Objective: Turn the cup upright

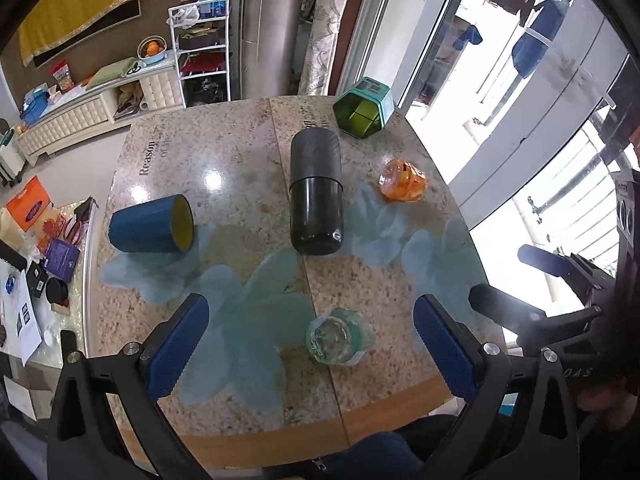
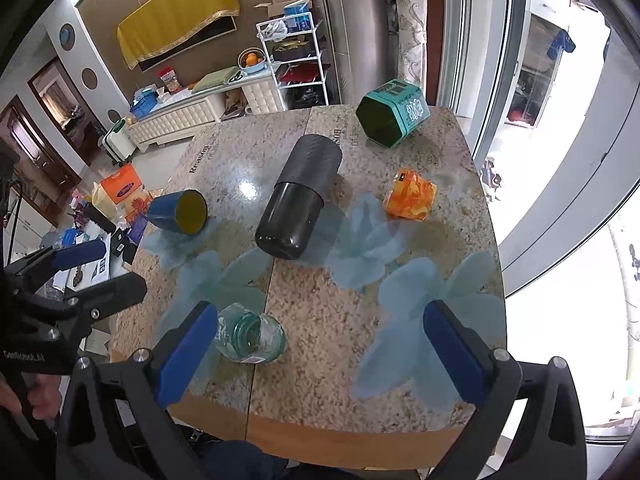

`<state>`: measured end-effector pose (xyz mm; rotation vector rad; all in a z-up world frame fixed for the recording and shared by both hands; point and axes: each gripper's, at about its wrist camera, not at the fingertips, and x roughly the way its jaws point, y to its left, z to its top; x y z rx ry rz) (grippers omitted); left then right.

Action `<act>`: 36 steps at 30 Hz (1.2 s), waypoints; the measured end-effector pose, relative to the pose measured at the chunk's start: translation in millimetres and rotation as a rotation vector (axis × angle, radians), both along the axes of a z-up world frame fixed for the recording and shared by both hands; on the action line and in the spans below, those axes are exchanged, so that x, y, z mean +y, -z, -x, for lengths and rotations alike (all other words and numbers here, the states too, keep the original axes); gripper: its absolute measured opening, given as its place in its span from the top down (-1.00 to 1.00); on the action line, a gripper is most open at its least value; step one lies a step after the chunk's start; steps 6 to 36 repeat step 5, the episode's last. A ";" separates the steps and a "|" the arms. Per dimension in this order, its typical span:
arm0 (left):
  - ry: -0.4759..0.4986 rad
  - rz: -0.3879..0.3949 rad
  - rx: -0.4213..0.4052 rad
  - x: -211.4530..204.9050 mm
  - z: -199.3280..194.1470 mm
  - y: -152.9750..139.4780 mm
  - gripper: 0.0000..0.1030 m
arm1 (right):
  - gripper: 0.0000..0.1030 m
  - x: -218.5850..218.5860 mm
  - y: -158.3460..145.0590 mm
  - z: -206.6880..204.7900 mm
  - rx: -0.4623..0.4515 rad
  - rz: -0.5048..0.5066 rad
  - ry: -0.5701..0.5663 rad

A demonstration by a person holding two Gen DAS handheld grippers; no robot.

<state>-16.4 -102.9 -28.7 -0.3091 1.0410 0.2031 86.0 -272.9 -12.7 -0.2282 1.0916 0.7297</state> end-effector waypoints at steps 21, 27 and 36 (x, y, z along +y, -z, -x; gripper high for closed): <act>0.000 -0.016 0.017 -1.8 -0.3 3.0 -1.00 | -1.00 -3.6 1.2 -1.1 0.007 0.003 0.004; 0.000 -0.016 0.017 -1.8 -0.3 3.0 -1.00 | -1.00 -3.6 1.2 -1.1 0.007 0.003 0.004; 0.000 -0.016 0.017 -1.8 -0.3 3.0 -1.00 | -1.00 -3.6 1.2 -1.1 0.007 0.003 0.004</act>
